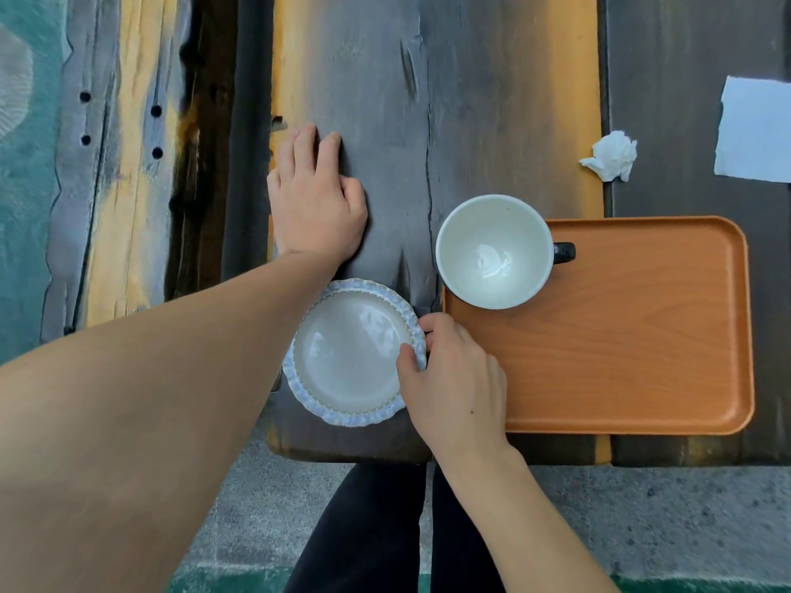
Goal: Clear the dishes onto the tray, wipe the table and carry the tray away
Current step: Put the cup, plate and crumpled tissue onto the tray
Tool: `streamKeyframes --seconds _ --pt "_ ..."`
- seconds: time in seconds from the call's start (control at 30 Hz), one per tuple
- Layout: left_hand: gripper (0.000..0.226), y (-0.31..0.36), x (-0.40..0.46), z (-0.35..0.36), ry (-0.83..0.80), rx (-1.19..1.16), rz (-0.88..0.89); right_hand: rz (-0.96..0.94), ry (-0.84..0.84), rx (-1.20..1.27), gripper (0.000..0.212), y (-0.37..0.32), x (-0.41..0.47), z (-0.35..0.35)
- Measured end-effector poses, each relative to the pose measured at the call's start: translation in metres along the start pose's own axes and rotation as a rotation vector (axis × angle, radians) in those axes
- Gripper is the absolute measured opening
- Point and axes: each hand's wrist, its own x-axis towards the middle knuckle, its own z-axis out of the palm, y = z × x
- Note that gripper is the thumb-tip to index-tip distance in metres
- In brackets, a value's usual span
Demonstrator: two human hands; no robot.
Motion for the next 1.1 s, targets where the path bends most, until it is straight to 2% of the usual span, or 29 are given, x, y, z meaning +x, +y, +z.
streamKeyframes --seconds 0.13,0.33,0.5,0.63,0.83,1.0,1.1 --pt "0.051 0.000 -0.002 -0.001 -0.001 -0.001 0.003 0.034 -0.054 0.144 0.018 -0.001 -0.004 0.000" --pt "0.055 -0.003 -0.013 -0.002 -0.012 -0.045 0.072 0.031 -0.103 0.365 0.019 0.028 -0.028 -0.026" --pt "0.062 0.011 -0.056 0.010 0.068 0.033 -0.012 0.146 -0.041 0.437 0.021 0.083 -0.036 -0.062" --pt "0.061 0.011 -0.054 0.008 0.031 0.034 -0.041 0.277 0.032 0.528 0.019 0.108 -0.029 -0.075" --pt "0.060 0.013 -0.054 0.008 0.037 0.035 -0.052 0.326 0.178 0.433 0.013 0.112 -0.016 -0.065" --pt "0.059 0.014 -0.054 0.007 0.041 0.018 -0.061 0.274 0.213 0.244 0.010 0.109 -0.010 -0.057" --pt "0.059 0.014 -0.054 0.007 0.053 0.018 -0.060 0.221 0.270 0.175 0.015 0.114 -0.009 -0.051"
